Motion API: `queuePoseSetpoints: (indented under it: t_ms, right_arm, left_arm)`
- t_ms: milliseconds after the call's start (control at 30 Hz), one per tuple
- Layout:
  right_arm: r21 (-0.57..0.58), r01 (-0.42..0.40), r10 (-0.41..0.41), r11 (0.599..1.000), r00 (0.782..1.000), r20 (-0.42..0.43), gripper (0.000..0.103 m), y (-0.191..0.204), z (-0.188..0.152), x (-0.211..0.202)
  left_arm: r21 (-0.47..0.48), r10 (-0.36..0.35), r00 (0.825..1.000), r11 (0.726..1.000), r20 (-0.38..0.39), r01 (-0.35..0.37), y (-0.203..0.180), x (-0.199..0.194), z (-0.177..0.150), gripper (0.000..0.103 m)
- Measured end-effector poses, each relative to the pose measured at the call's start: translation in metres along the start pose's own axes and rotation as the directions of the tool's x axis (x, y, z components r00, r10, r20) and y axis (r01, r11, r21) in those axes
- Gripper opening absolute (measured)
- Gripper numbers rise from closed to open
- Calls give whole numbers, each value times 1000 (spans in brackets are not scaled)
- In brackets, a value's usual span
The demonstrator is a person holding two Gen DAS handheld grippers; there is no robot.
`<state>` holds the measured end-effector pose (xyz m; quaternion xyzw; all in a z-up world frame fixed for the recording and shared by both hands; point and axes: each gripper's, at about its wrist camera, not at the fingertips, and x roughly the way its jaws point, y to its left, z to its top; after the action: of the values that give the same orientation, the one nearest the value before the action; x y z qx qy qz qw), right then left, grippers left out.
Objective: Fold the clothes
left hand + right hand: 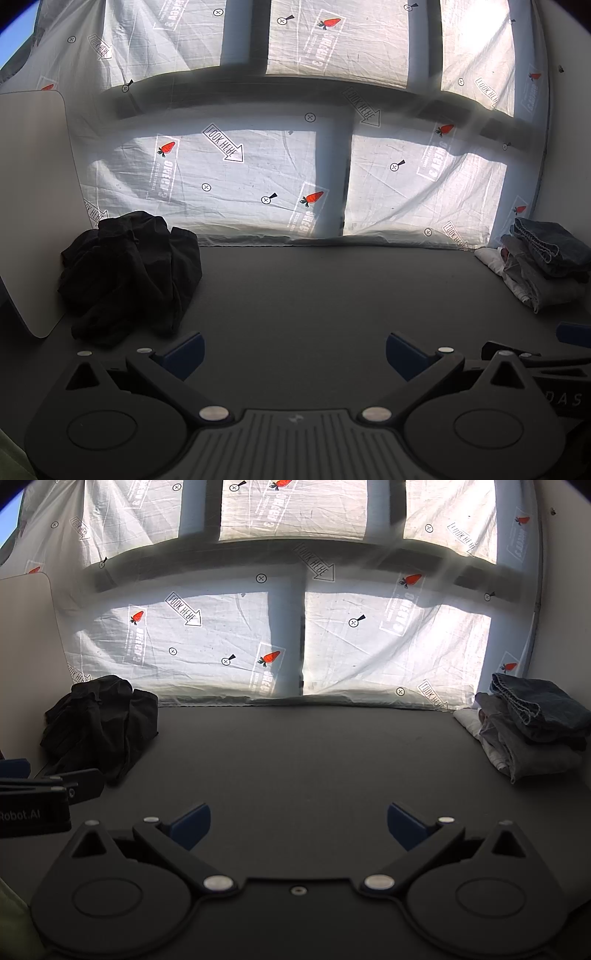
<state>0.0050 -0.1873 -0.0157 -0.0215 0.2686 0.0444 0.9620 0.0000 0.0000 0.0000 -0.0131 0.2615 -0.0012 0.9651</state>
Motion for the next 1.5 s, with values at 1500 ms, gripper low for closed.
queuePoseSetpoints:
  t_ms: [1500]
  right_arm:
    - [-6, -1, 1, 1000, 1000, 5, 103, -4, 0, -2]
  left_arm:
    - [9, -9, 1000, 1000, -3, 9, 1, -1, 0, 103]
